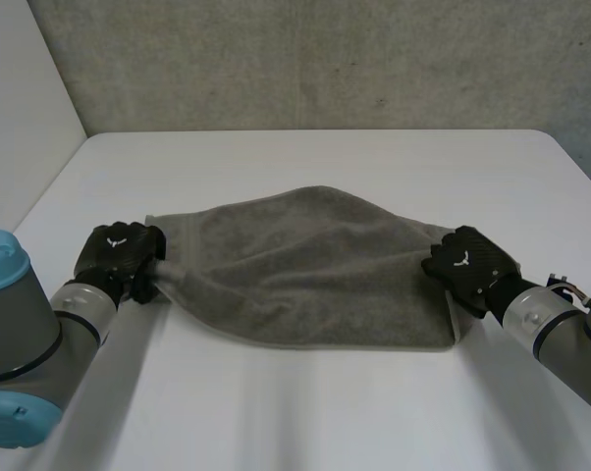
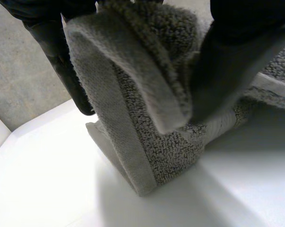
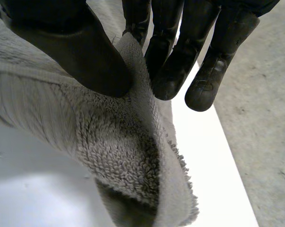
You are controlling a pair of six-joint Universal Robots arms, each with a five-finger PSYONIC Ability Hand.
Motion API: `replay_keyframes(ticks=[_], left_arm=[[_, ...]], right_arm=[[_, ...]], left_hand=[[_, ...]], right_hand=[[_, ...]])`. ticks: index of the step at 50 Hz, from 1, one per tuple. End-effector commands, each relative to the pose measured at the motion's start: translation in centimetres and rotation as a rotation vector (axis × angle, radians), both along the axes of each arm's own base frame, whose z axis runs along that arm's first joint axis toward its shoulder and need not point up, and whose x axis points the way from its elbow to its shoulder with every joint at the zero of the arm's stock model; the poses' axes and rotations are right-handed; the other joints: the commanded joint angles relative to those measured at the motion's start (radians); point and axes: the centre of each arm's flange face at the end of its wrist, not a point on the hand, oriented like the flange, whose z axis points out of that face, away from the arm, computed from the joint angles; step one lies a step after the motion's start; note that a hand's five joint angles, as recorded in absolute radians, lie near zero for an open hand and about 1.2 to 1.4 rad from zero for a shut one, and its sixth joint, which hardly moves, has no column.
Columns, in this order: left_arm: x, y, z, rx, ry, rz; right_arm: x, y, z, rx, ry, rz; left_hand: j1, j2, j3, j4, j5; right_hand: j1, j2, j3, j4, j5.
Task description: Fold the towel.
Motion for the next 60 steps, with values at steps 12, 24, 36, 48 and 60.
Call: replay_keyframes(ticks=[12,24,36,48,60], left_arm=[[-1.3,1.2,-1.1,-0.287,-0.305,-0.199],[-1.6,1.9,-1.5,-0.297,-0.315,-0.240],[-2.2,2.8,-1.8,-0.335,-0.290,-0.327],[-2.6,3.4,-1.9,-0.332,-0.285,-0.358],[-3.0,4.2,-2.3,-0.318,-0.265,-0.439]], right_arm=[[-3.1,-3.5,2.1,0.015,-0.314,-0.383],[-4.5,-4.4,2.4,0.032,-0.392,-0.487],[-5.4,-5.0,2.9,0.046,-0.472,-0.541],[-8.0,-6.3,3.6,0.042,-0.592,-0.659],[-9.9,-7.4,4.1,0.041,-0.668,-0.714]], left_hand=[[-0.303,-0.315,-0.318,-0.313,-0.490],[-0.345,-0.356,-0.359,-0.354,-0.531],[-0.348,-0.359,-0.362,-0.357,-0.534],[-0.336,-0.347,-0.351,-0.345,-0.522],[-0.116,-0.128,-0.131,-0.126,-0.303]], right_hand=[[0.074,0.092,0.072,0.063,0.062],[0.074,0.092,0.072,0.063,0.062],[0.074,0.092,0.072,0.063,0.062],[0.074,0.092,0.072,0.063,0.062],[0.074,0.092,0.072,0.063,0.062]])
